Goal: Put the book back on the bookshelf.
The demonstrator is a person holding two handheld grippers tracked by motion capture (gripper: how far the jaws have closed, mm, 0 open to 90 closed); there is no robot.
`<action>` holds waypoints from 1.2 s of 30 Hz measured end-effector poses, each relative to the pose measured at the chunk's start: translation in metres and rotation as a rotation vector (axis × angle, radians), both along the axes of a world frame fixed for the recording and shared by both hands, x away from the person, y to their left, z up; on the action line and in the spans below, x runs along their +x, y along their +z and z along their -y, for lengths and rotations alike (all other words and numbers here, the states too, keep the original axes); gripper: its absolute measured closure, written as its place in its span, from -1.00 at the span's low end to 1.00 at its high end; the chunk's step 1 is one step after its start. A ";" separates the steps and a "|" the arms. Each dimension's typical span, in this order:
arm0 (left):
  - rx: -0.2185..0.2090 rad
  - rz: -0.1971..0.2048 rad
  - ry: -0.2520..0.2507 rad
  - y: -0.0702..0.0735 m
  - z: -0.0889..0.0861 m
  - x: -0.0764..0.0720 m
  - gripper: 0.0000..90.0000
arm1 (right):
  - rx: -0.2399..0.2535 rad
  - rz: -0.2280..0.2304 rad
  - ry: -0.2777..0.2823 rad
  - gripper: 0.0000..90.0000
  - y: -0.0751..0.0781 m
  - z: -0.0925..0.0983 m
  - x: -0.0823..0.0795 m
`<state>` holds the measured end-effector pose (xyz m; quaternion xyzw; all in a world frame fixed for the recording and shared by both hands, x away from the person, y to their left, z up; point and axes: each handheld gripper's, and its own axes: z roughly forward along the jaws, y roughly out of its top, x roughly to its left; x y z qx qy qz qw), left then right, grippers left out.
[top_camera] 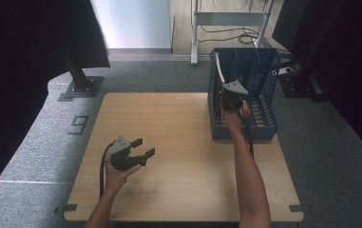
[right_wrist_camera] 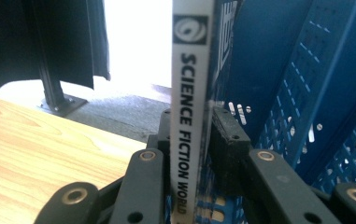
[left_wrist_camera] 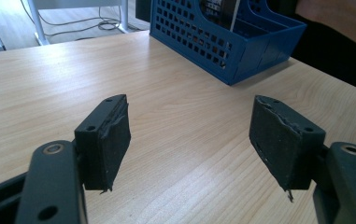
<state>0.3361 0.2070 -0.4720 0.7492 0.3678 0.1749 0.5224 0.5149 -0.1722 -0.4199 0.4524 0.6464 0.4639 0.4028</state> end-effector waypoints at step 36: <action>-0.002 -0.001 0.001 0.000 -0.001 -0.001 -0.35 | 0.083 -0.013 0.046 0.14 0.000 0.007 -0.020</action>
